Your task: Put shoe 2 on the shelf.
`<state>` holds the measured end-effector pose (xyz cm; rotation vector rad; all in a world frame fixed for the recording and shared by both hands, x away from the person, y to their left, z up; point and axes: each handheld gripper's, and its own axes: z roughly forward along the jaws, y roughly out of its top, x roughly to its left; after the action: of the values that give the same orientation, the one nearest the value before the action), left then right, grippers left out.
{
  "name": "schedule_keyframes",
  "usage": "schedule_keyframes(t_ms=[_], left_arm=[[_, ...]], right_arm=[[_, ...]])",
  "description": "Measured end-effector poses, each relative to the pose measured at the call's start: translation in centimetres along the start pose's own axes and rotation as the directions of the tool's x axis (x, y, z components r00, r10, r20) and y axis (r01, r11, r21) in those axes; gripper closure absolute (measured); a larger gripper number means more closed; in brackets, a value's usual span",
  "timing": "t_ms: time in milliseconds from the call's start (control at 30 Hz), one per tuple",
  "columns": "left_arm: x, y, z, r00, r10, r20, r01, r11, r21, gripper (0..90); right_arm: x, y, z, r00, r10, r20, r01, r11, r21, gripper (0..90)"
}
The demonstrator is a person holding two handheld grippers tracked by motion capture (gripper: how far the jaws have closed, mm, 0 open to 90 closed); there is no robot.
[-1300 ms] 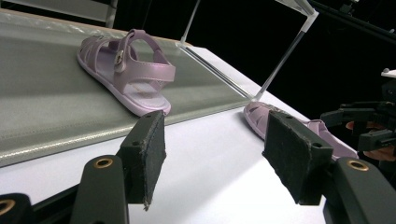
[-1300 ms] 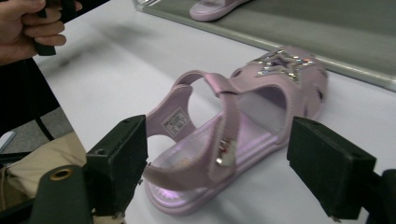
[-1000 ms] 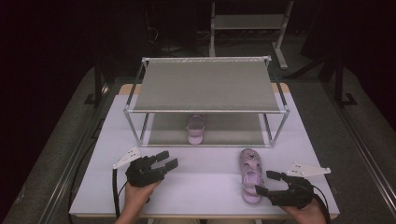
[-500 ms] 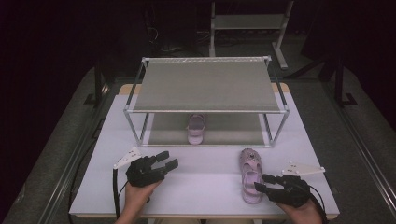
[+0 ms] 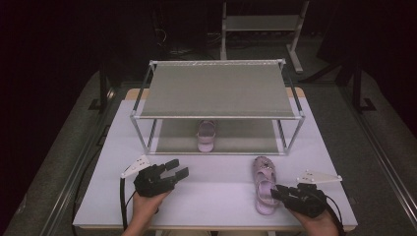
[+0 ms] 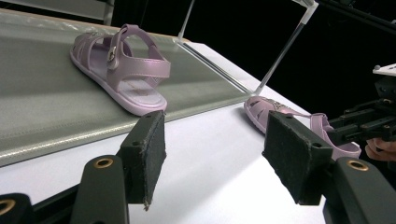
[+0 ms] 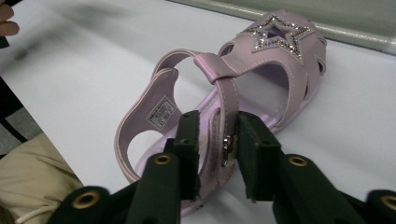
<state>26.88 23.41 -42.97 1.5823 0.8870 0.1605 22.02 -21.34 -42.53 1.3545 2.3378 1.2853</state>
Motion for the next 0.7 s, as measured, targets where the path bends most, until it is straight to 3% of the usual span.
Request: schedule_keyframes(t_ms=[33,267,467,700], left_arm=[[0.02,-0.01,-0.04,1.0000,-0.003,-0.001,0.003,1.0000,-0.001,38.4],[0.02,0.04,-0.27,1.0000,-0.001,-0.005,0.001,1.0000,-0.008,38.5],[0.12,0.09,-0.34,1.0000,-0.001,-0.005,0.001,1.0000,-0.009,38.5],[0.25,0.26,-0.57,0.9999,0.001,-0.013,-0.001,0.9998,-0.020,38.4]], right_arm=[[-0.24,-0.10,-0.09,0.9999,0.011,0.001,-0.011,1.000,-0.002,76.3],[-0.38,-0.47,-0.42,0.9995,0.027,0.017,-0.026,0.999,-0.026,78.8],[-0.72,-0.67,-0.70,0.9967,0.077,-0.027,-0.078,0.996,-0.052,80.0],[-1.12,-0.73,-0.80,0.9935,0.102,-0.051,-0.105,0.993,-0.063,80.6]])
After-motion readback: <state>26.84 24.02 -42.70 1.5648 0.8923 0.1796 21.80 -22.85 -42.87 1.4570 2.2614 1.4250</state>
